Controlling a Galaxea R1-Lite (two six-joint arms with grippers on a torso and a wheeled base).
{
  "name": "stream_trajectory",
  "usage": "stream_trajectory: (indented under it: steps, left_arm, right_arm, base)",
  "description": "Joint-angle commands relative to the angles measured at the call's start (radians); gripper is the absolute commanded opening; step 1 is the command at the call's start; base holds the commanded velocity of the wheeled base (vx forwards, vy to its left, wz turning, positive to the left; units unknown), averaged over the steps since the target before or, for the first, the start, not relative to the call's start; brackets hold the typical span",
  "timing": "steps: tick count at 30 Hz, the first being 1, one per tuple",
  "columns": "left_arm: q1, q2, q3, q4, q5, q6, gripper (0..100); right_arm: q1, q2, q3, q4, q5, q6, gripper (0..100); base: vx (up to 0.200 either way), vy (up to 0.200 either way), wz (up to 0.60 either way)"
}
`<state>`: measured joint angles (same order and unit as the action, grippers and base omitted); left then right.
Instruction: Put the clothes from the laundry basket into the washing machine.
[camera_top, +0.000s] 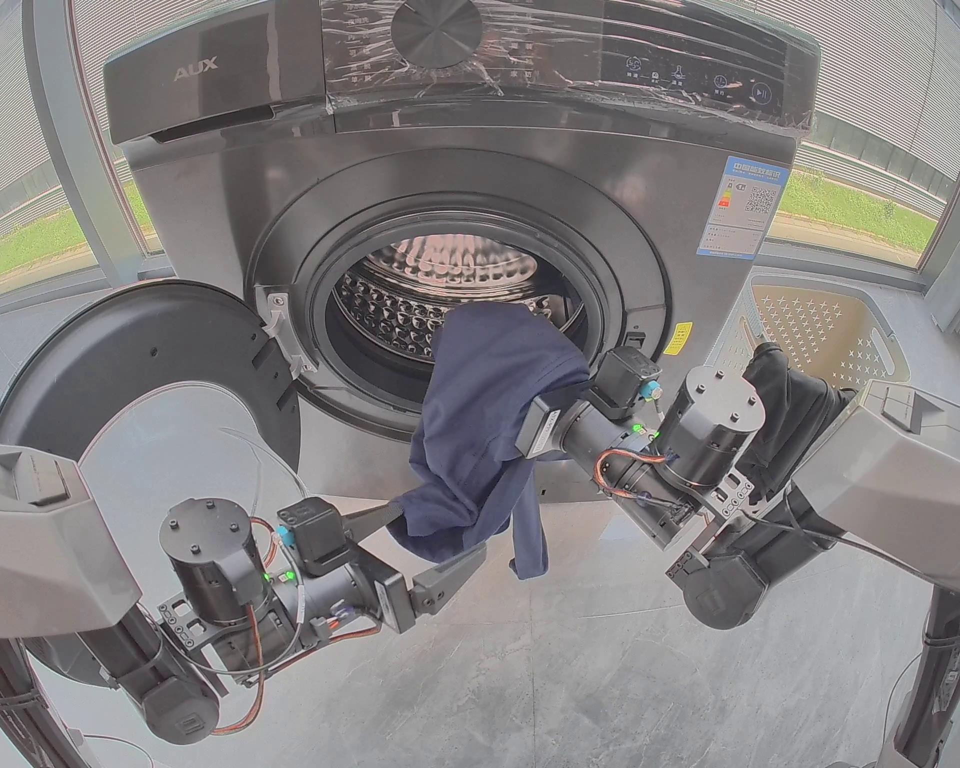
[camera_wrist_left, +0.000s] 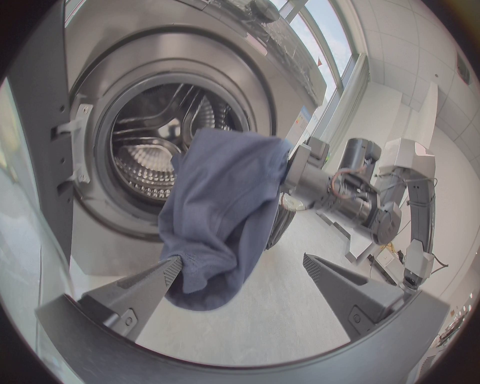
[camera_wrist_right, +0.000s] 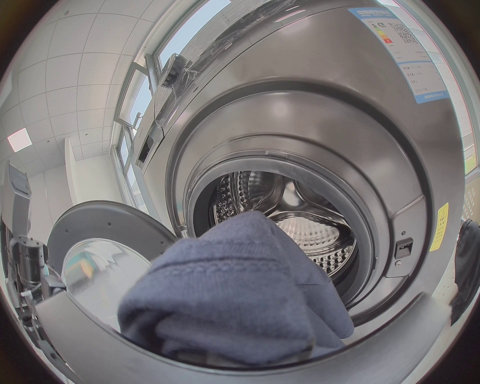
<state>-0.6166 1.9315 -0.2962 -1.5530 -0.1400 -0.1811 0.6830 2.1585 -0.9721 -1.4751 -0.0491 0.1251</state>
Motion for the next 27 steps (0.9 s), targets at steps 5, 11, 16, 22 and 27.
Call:
stream_trajectory:
  steps: [5, 11, 16, 22, 27]
  left_arm:
    - [-0.006, 0.07, -0.132, -0.002, 0.005, 0.028, 100]
    - [-0.011, 0.06, -0.037, -0.004, 0.01, 0.04, 100]
    - [-0.009, 0.067, -0.067, -0.002, 0.01, 0.04, 100]
    - [-0.018, 0.138, -0.153, -0.002, 0.0, 0.035, 100]
    - [-0.009, 0.238, -0.267, -0.002, 0.002, 0.035, 100]
  right_arm:
    - [0.006, 0.009, 0.003, -0.001, 0.0, -0.001, 0]
    - [-0.005, 0.007, -0.005, -0.002, 0.0, -0.002, 0]
    - [0.006, 0.009, -0.011, -0.002, 0.0, -0.002, 0]
    - [0.006, 0.018, -0.016, -0.001, 0.0, -0.001, 0]
    - [0.026, 0.018, -0.008, -0.002, -0.001, 0.001, 0]
  base:
    - [0.0, 0.0, 0.0]
    - [0.0, 0.0, 0.0]
    - [0.0, 0.0, 0.0]
    - [0.0, 0.0, 0.0]
    - [0.0, 0.0, 0.0]
